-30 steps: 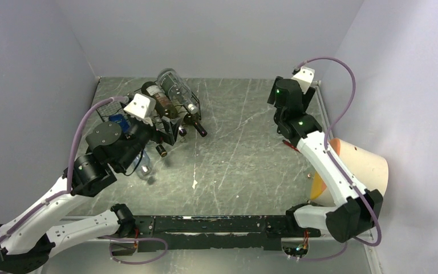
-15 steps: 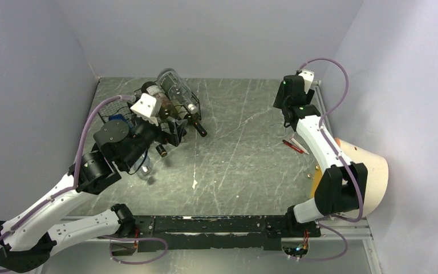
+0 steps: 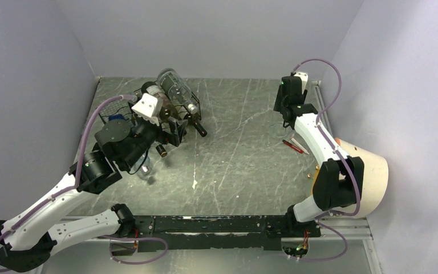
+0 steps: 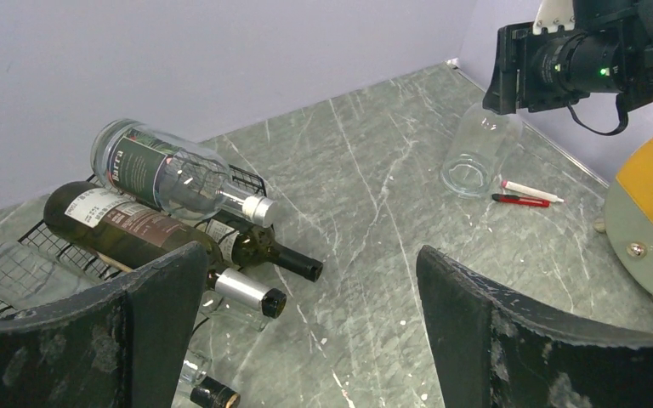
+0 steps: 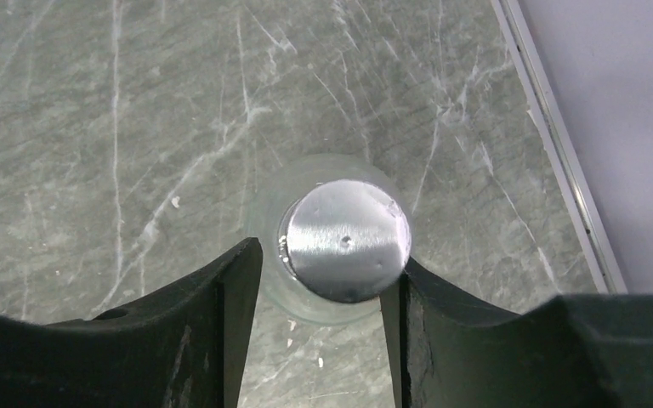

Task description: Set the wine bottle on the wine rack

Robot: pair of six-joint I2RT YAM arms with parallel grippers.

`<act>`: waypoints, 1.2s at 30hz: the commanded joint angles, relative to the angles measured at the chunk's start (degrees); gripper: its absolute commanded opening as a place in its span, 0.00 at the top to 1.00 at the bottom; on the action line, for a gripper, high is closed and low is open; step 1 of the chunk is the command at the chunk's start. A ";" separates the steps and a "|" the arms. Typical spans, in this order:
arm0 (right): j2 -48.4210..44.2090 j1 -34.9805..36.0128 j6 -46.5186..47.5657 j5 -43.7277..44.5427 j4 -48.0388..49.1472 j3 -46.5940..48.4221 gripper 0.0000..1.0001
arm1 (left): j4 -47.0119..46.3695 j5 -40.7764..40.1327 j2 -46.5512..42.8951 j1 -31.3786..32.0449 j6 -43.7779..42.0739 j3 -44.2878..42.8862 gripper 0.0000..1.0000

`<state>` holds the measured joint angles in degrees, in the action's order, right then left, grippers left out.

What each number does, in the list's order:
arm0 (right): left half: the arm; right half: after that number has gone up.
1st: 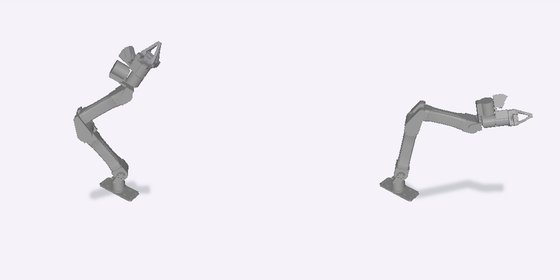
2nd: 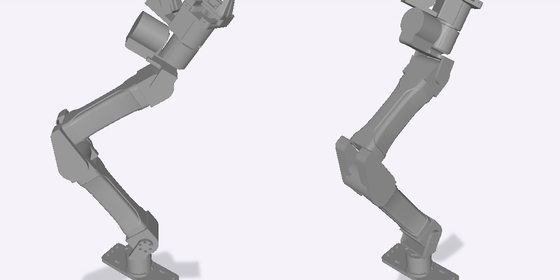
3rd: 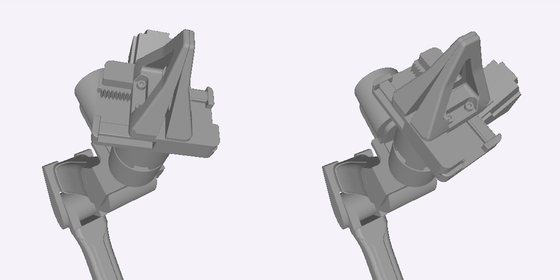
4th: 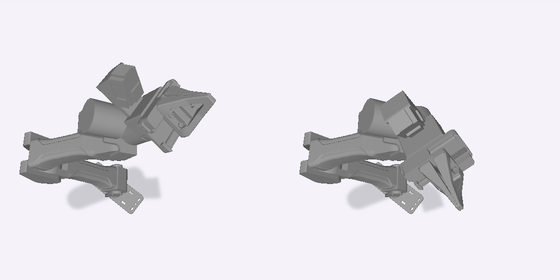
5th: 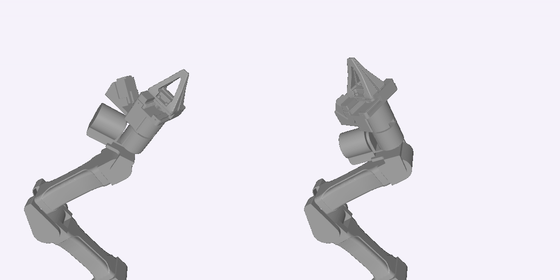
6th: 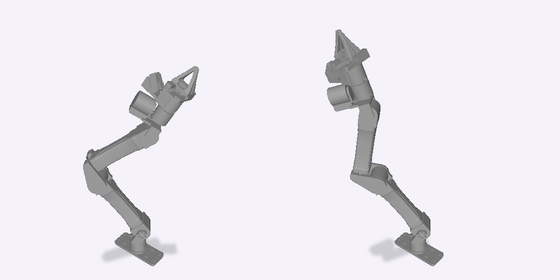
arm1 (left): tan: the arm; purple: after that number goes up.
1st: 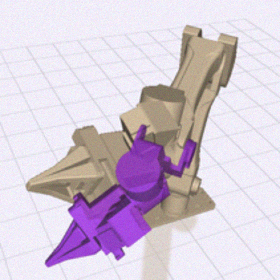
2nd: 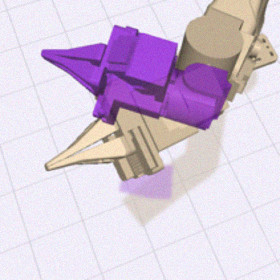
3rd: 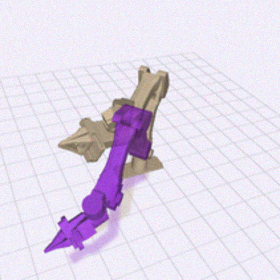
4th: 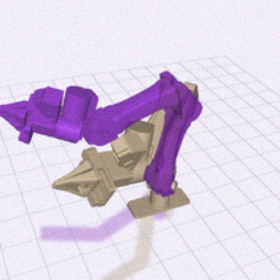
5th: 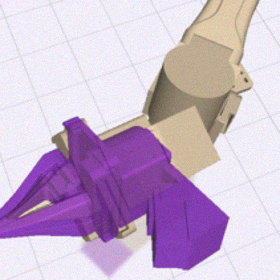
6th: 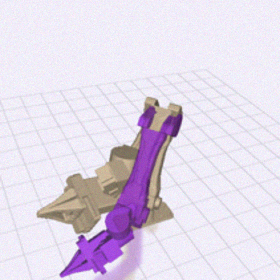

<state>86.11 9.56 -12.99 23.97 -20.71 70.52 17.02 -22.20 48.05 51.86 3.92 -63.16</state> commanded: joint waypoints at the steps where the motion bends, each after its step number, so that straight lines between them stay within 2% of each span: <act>1: 1.79 -1.08 1.67 0.83 1.67 2.13 0.47 | 0.28 -0.30 -0.72 0.09 0.62 0.02 0.03; 4: 2.05 -1.04 2.02 -0.42 2.09 2.11 0.57 | 0.48 -0.45 -0.68 0.13 0.57 -0.02 0.03; 6: 1.66 -1.06 1.96 -0.56 2.59 1.27 0.59 | 0.37 -0.71 -0.79 0.16 0.57 0.04 0.03; 8: 1.40 -1.07 2.15 0.07 2.95 0.73 0.59 | 0.16 -0.61 -0.77 0.09 0.47 0.21 0.03; 14: 2.21 -1.17 3.21 0.52 3.27 2.08 0.50 | 0.26 -0.56 -0.42 0.09 0.38 0.23 0.03; 17: 2.88 -1.21 3.62 0.54 3.53 2.81 0.50 | 0.30 -0.61 -0.50 0.17 0.48 0.32 0.03; 20: 3.34 -1.26 3.93 -0.06 3.73 3.04 0.58 | 0.36 -0.70 -0.74 0.11 0.52 0.52 0.03; 23: 2.83 -1.22 4.16 -1.68 3.82 2.68 0.74 | 0.56 -0.89 -0.77 0.10 0.52 0.50 0.03; 28: -0.18 -0.83 3.68 -9.31 3.81 1.85 0.92 | 0.03 -0.77 -0.55 0.10 1.07 0.64 0.03; 33: -3.64 1.25 0.21 -15.51 4.57 1.59 0.96 | -0.80 -0.50 0.85 0.13 1.57 0.63 0.04; 36: -5.38 4.28 -1.30 -16.08 6.91 1.36 0.97 | -0.72 -0.65 2.03 0.11 2.03 0.14 0.04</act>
<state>86.28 10.39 -11.14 12.51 -20.43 71.00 17.39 -22.28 48.84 51.86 4.60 -63.02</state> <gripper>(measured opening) 0.382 0.966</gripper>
